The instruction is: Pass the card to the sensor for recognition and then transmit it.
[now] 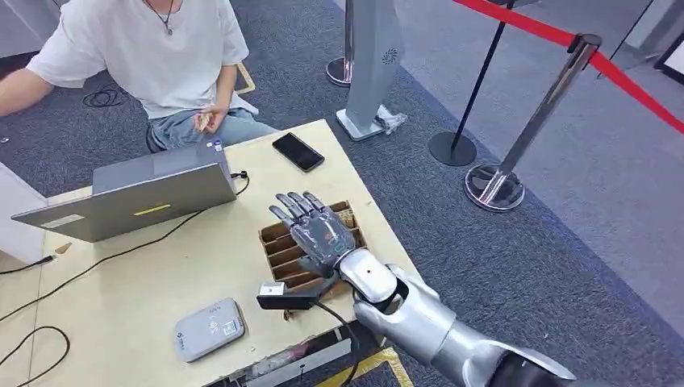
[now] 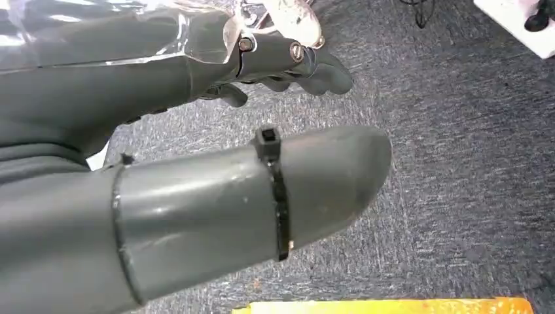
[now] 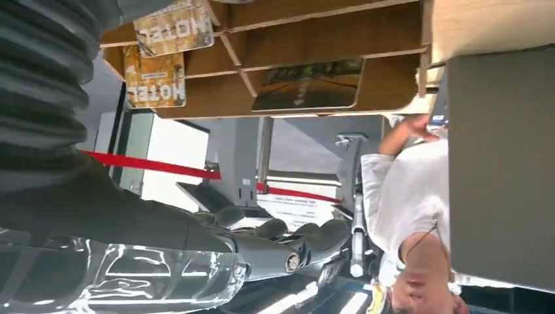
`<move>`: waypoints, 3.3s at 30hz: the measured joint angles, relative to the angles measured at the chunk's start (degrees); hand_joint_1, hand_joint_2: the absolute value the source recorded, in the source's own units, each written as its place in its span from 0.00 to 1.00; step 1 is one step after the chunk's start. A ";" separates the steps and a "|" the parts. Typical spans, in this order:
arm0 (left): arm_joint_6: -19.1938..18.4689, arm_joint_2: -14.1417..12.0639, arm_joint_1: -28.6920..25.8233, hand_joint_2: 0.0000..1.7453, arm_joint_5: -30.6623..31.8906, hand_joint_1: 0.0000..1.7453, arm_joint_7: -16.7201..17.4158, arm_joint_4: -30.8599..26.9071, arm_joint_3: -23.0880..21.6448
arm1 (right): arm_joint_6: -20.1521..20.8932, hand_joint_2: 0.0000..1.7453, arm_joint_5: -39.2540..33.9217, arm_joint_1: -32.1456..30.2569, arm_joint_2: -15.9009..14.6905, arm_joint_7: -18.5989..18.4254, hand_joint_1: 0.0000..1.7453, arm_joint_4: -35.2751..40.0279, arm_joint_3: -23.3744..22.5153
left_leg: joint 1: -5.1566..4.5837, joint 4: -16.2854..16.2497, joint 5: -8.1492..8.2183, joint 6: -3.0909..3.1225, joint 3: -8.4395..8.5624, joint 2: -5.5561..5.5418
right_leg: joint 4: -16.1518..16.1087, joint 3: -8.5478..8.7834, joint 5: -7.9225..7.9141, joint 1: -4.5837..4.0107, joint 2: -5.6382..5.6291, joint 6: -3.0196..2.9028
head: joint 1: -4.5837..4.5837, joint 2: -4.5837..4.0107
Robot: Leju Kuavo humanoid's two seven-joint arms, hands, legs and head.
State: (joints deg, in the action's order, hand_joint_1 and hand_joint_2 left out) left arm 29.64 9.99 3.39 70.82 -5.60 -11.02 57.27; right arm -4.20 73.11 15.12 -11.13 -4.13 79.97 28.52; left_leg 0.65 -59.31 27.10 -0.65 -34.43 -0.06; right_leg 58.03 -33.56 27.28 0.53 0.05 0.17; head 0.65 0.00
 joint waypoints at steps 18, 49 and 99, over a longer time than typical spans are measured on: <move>0.37 0.02 -0.01 0.00 -1.07 0.00 0.00 0.00 1.05 | 0.74 1.00 -1.14 4.62 0.00 0.44 0.31 -4.24 3.17 | 0.00 0.00 0.00 0.00 -0.02 -0.01 | 0.00 0.00 0.00 0.00 0.01 0.00 | 0.00 0.00; 0.59 0.31 -0.02 0.00 -1.20 0.00 0.00 0.00 1.31 | 0.63 1.00 -2.16 4.57 -0.24 -0.68 0.67 -5.31 3.54 | 0.00 0.00 0.00 0.00 0.00 0.00 | 0.00 -0.02 0.00 0.00 0.00 0.00 | 0.00 0.00; 0.52 0.33 0.03 0.00 0.70 0.00 -1.36 0.00 1.31 | -22.22 1.00 1.92 -0.79 -0.37 4.98 1.00 8.22 -3.19 | -0.01 0.00 0.02 0.03 -0.01 0.00 | -0.01 -0.01 0.03 0.00 0.00 0.03 | 0.00 0.00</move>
State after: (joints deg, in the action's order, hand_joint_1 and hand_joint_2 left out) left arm 30.16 10.32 3.42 71.52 -6.95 -11.02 58.58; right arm -26.42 75.04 14.33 -11.50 0.85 88.19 25.33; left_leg 0.64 -59.31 27.13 -0.62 -34.44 -0.06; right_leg 58.03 -33.58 27.30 0.53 0.05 0.20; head 0.66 0.00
